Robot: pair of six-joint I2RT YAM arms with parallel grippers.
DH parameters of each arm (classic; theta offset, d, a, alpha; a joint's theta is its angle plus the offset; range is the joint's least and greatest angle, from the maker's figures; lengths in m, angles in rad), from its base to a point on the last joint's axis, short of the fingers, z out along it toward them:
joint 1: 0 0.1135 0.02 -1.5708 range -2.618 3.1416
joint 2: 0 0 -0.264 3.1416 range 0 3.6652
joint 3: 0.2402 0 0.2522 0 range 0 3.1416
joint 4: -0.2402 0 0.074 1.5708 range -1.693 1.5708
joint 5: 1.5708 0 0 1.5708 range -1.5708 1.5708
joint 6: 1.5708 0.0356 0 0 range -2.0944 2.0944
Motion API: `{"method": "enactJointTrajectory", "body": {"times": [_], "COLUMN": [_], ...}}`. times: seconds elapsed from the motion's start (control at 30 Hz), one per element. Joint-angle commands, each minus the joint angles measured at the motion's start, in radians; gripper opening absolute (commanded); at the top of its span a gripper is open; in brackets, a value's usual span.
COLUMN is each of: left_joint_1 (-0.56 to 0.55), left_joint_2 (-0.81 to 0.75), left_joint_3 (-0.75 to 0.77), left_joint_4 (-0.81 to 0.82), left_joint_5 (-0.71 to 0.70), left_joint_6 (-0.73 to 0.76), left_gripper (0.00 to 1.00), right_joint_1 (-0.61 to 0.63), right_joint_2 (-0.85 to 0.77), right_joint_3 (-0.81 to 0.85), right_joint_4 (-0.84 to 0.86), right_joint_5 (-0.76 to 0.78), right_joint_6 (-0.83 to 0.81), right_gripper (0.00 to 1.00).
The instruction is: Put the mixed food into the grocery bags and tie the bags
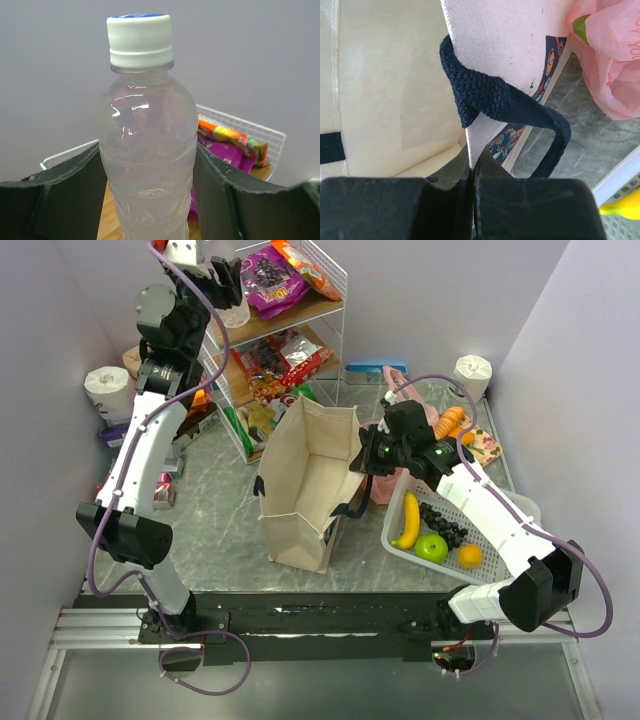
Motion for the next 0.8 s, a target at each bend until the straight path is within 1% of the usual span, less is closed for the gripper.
{"method": "enactJointTrajectory", "body": {"times": [0.0,0.13,0.23,0.33,0.37,0.43,0.5,0.53,0.6,0.63,0.7,0.73,0.77], "left_joint_1": [-0.002,-0.005,-0.035,-0.135,-0.179,-0.205,-0.236,-0.247,-0.290,-0.299,-0.321,-0.333,-0.365], "left_joint_2": [-0.063,-0.116,-0.176,-0.230,-0.260,-0.320,-0.365,-0.407,-0.440,-0.480,-0.520,-0.550,-0.561], "left_joint_3": [0.102,0.044,-0.019,-0.052,-0.077,-0.129,-0.227,-0.259,-0.348,-0.429,-0.534,-0.619,-0.657], "left_joint_4": [0.258,0.283,0.271,0.197,0.180,0.180,0.186,0.174,0.136,0.119,0.110,0.101,0.064], "left_joint_5": [0.062,0.149,0.174,0.147,0.144,0.151,0.159,0.160,0.139,0.127,0.121,0.116,0.108], "left_joint_6": [-0.073,-0.161,-0.184,-0.098,-0.089,-0.110,-0.155,-0.162,-0.164,-0.170,-0.216,-0.224,-0.228], "left_gripper": [0.01,0.01,0.01,0.01,0.01,0.01,0.01,0.01,0.01,0.01,0.01,0.01,0.01], "right_joint_1": [-0.009,-0.012,-0.017,-0.020,-0.022,-0.026,-0.026,-0.029,-0.029,-0.031,-0.031,-0.031,-0.031], "right_joint_2": [-0.047,-0.044,-0.038,-0.031,-0.030,-0.027,-0.019,-0.016,-0.009,-0.005,-0.002,-0.001,-0.001], "right_joint_3": [0.013,0.020,0.022,0.033,0.037,0.042,0.048,0.051,0.057,0.059,0.057,0.059,0.060], "right_joint_4": [0.048,0.047,0.050,0.047,0.045,0.048,0.048,0.048,0.048,0.048,0.050,0.048,0.047], "right_joint_5": [0.011,0.016,0.010,0.006,0.006,0.006,0.003,0.000,-0.007,-0.009,-0.007,-0.007,-0.007], "right_joint_6": [-0.013,-0.019,-0.019,-0.017,-0.019,-0.019,-0.019,-0.019,-0.019,-0.017,-0.014,-0.016,-0.014], "right_gripper": [0.00,0.00,0.00,0.00,0.00,0.00,0.00,0.00,0.00,0.00,0.00,0.00,0.00]}}
